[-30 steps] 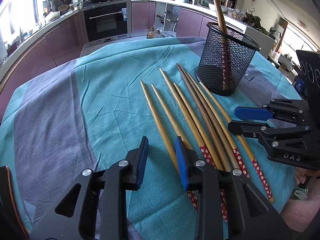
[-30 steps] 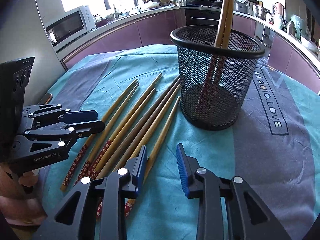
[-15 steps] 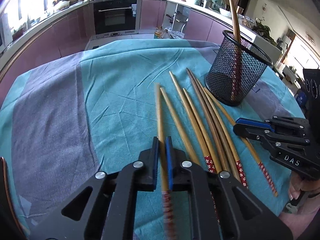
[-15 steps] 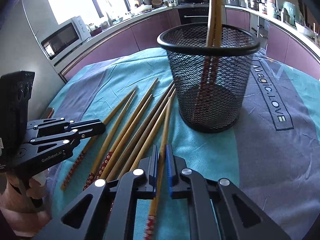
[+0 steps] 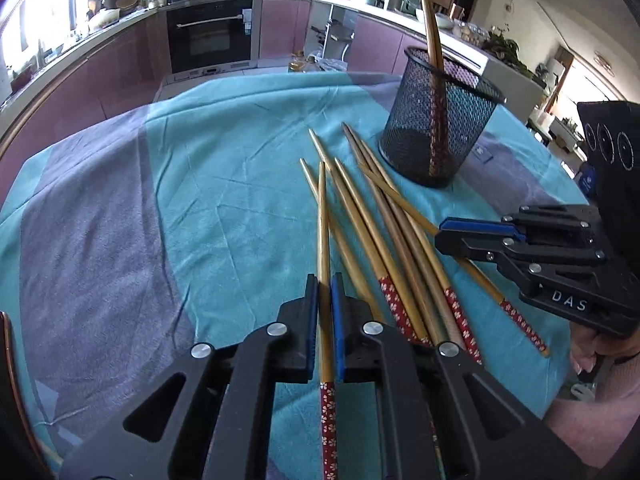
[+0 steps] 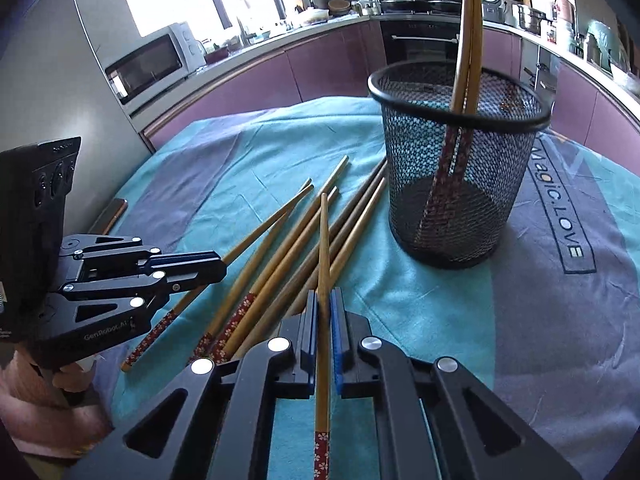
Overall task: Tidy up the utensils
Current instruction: 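Close the left tool on a chopstick while the right tool grasps another chopstick, then lift the chopstick in the left tool toward the mesh cup while the right tool carries its chopstick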
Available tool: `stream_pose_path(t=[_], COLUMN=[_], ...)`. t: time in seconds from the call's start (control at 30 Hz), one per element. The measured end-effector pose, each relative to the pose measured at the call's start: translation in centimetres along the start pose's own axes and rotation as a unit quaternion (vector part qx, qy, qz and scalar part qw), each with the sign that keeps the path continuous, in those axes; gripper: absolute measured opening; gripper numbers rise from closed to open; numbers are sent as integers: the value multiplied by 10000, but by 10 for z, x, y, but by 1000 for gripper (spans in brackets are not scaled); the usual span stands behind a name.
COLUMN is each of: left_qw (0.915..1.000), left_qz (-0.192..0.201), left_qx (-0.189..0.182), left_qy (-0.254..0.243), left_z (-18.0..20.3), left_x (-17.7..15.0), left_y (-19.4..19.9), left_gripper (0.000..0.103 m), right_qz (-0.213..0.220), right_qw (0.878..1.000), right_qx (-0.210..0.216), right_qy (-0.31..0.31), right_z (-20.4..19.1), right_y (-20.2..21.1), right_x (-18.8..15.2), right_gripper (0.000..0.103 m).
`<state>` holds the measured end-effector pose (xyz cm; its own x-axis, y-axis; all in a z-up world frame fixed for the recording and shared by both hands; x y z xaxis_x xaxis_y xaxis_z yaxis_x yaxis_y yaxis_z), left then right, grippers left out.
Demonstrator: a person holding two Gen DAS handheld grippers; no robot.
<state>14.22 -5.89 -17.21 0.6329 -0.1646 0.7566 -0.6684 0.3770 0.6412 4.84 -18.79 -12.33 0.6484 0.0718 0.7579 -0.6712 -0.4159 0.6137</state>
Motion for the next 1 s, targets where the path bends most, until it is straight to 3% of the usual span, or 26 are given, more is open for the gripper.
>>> stream_pose_path(t=[0.13,0.2,0.33,0.43,0.5,0.73,1.0], left_qw=[9998,9997,9991,9992,9994,9997,9991], left_qz=[-46,-71,-91,-107,-120,-100,343], left_qx=[12,-1,63,42,92,79,-191], left_qy=[-180,-223,-410,-370,-323,-184,-157], left_z=[3,4,8,7,3,1,9], left_x=[1,3,7,10,11,14,36], left_y=[-4,-7,-14,-18,-19,-17,18], left_gripper=[10,19,20,18,8,8,8], right_qz=[-66,-110,-91,-60,-11,171,625], right_qw=[10000,9999,10000,10000,10000,9997,9976], right_qx=[-38,-38,-17,29,62,157,244], right_qy=[24,15,14,-20,-5,46,194], right_z=[3,6,3,4,4,2,-2], right_y=[-4,-7,-10,-7,-4,11,44], right_x=[0,-2,-2,-2,-1,5,23], right_gripper=[7,8,8,6,6,6,6])
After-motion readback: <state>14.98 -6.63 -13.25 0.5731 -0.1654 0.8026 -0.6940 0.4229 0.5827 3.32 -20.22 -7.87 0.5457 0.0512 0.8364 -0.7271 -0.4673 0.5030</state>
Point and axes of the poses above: each gripper's, at about its wrist camera, not at the fingertips, and y roughly against the way its jaws point, z to its right, x to its top, the point moved 5 cm from there along -y, roughly the way its jaws point, and after that the axes turned 14 degrees about z, right-handed, at the moved point
